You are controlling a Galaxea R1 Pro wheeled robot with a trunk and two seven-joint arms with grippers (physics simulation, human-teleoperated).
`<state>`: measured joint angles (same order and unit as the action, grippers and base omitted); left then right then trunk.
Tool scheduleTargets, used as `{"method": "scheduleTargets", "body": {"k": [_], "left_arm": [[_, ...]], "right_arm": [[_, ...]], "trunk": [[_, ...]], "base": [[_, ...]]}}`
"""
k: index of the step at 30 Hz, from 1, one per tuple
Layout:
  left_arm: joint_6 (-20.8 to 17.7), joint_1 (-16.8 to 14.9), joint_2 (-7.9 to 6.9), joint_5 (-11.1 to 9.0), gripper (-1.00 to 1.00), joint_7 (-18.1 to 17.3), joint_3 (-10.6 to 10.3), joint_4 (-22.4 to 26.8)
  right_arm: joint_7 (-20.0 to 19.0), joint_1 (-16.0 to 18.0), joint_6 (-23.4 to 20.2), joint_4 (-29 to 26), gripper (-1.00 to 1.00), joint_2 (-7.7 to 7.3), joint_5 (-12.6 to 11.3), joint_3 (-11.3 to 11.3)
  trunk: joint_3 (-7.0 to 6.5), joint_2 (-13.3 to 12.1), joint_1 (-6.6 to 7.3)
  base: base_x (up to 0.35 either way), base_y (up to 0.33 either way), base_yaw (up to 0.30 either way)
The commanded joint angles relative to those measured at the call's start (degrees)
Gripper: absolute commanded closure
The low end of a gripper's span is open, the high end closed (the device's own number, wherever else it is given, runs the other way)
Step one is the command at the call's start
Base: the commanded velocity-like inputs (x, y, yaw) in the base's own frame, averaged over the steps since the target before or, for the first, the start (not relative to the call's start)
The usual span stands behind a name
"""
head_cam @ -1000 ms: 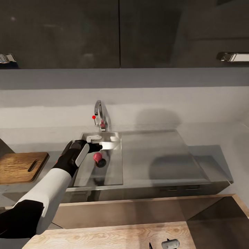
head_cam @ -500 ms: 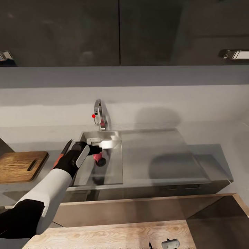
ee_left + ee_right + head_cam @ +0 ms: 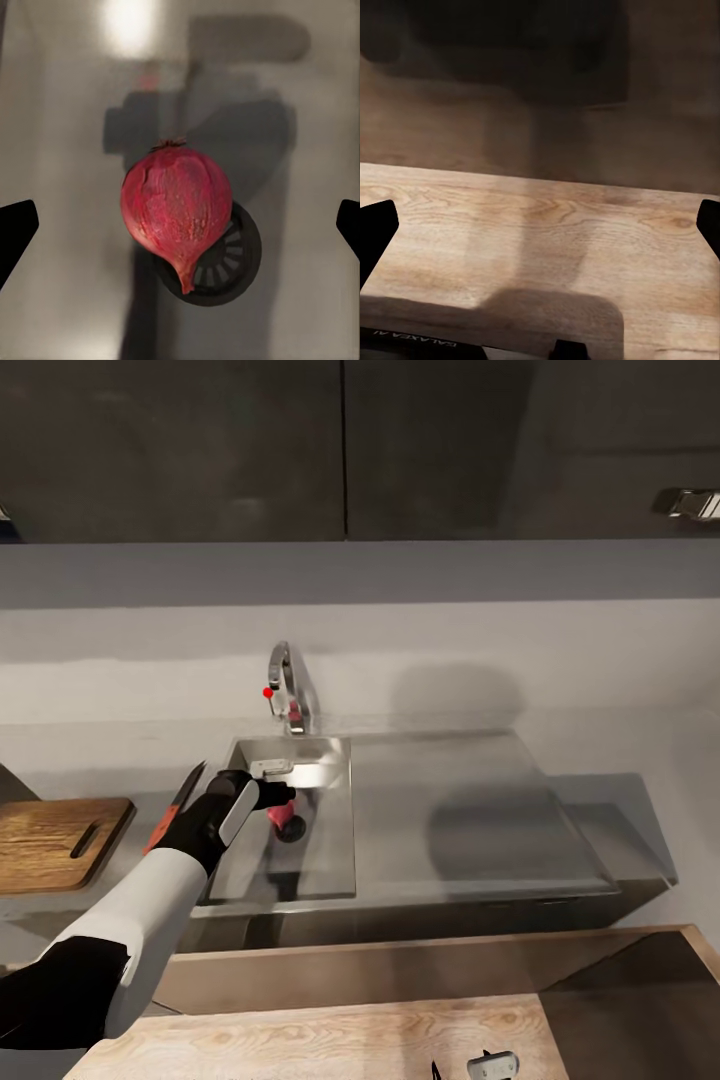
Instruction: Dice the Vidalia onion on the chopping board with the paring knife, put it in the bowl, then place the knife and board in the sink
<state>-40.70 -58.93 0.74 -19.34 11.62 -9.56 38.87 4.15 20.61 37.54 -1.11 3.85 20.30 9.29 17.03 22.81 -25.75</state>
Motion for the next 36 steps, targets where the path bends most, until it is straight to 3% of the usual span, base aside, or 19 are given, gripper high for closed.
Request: {"method": "scheduleTargets", "body": {"k": [1,20,36], "left_arm": [[-0.17,-0.04,-0.03,-0.61,-1.00,0.51,-0.19,0.06],[-0.17,-0.05,-0.12,-0.56,-1.00,0.51,-0.20,-0.23],[-0.17,0.03,-0.37,-0.53,-1.00,0.51,-0.20,-0.56]], "right_arm": [[0.42,0.05,0.15,0.06,-1.00,0.01,0.62,0.29],[0.42,0.05,0.16,0.06,-1.00,0.01,0.64,0.29],[0.42,0.05,0.17,0.06,-1.00,0.01,0.66,0.29]], "trunk": [[0.19,0.11,-0.03],[1.88,0.11,-0.03],[2.03,0.11,-0.03]], "base": [[0.037,0.000,0.000],[0.005,0.000,0.000],[0.090,0.000,0.000]]}}
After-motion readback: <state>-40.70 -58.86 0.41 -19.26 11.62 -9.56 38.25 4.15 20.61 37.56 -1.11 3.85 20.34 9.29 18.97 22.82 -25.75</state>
